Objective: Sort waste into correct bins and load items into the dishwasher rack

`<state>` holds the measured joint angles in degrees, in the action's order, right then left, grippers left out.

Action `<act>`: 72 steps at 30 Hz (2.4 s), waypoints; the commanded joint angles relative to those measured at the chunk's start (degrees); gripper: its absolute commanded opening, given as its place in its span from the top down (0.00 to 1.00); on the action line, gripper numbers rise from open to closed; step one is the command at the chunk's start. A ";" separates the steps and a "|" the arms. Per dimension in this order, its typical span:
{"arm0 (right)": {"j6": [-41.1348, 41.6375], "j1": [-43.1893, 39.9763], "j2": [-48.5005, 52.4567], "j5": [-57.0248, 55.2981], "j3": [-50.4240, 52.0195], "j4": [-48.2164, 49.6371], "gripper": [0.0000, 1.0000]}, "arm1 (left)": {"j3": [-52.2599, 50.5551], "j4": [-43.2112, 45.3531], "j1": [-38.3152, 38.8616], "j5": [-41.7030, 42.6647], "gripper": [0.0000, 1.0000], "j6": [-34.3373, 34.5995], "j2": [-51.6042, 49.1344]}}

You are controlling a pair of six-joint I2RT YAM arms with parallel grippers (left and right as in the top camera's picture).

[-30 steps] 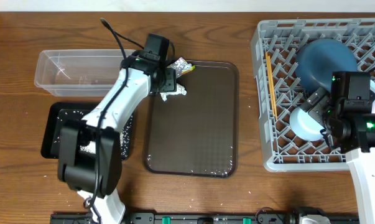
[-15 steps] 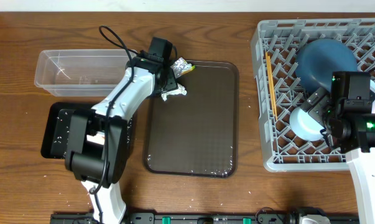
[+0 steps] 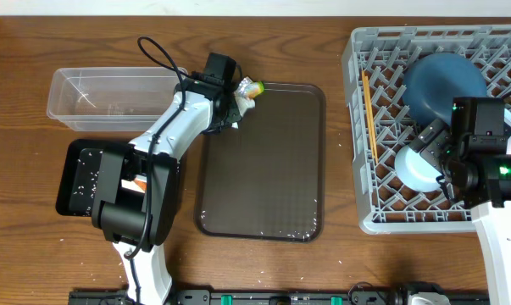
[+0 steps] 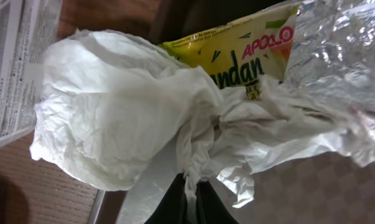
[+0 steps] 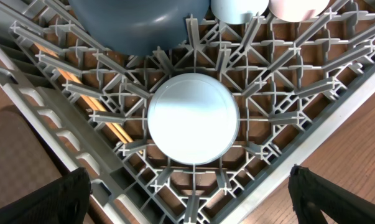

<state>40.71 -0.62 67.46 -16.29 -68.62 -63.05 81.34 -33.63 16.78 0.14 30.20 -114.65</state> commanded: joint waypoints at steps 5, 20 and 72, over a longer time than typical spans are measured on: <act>-0.72 -0.17 -0.15 -0.59 -1.01 -0.02 0.01 | -0.22 -0.35 0.09 6.08 0.94 -2.03 5.92; -0.72 -0.15 -0.15 -0.59 -1.01 -0.02 0.01 | -0.22 -3.32 -0.11 -1.40 0.94 -2.69 21.62; -0.72 -0.17 -0.15 -0.59 -1.01 -0.02 0.01 | -0.98 4.66 -1.42 -6.51 0.12 -23.28 4.50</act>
<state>40.73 -0.62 67.46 -16.29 -68.62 -63.02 80.97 -29.67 15.46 -1.41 12.93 -108.64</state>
